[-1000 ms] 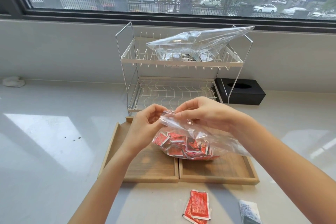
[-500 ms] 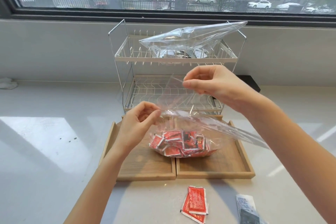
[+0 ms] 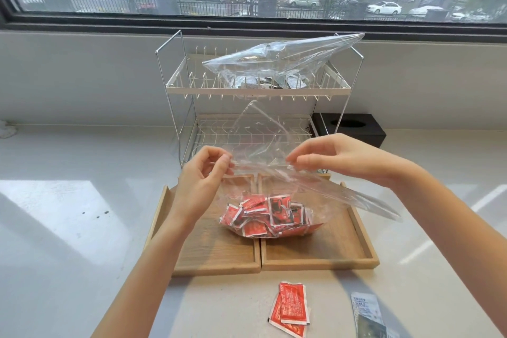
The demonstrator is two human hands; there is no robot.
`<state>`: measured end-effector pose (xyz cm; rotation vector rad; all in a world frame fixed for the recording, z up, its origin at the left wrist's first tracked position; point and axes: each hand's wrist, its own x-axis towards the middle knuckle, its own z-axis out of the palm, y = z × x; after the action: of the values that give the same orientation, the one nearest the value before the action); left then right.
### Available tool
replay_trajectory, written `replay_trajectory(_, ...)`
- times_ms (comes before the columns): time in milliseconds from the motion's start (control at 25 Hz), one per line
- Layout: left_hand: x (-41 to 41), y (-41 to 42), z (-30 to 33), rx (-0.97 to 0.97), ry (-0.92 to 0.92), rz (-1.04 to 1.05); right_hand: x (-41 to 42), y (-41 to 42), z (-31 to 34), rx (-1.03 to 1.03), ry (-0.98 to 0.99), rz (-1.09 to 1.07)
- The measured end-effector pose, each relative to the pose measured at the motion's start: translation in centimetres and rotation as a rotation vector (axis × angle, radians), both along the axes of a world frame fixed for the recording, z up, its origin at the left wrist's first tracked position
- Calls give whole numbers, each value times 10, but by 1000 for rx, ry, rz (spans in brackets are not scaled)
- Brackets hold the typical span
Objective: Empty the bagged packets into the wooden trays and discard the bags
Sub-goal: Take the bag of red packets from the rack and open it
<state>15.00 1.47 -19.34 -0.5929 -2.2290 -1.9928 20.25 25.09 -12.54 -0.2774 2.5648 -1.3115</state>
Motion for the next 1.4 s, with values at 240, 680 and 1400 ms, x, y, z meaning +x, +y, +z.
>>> replay_trajectory(240,-5,-1,-2,35,2,77,1,11,-6,-22,81,-118)
replay_trajectory(680,-11,-3,5,-1,28,46,-17,11,15,-103,333,-207)
replay_trajectory(1400,-16,-1,6,6,76,108,-8,40,36,77,528,-341)
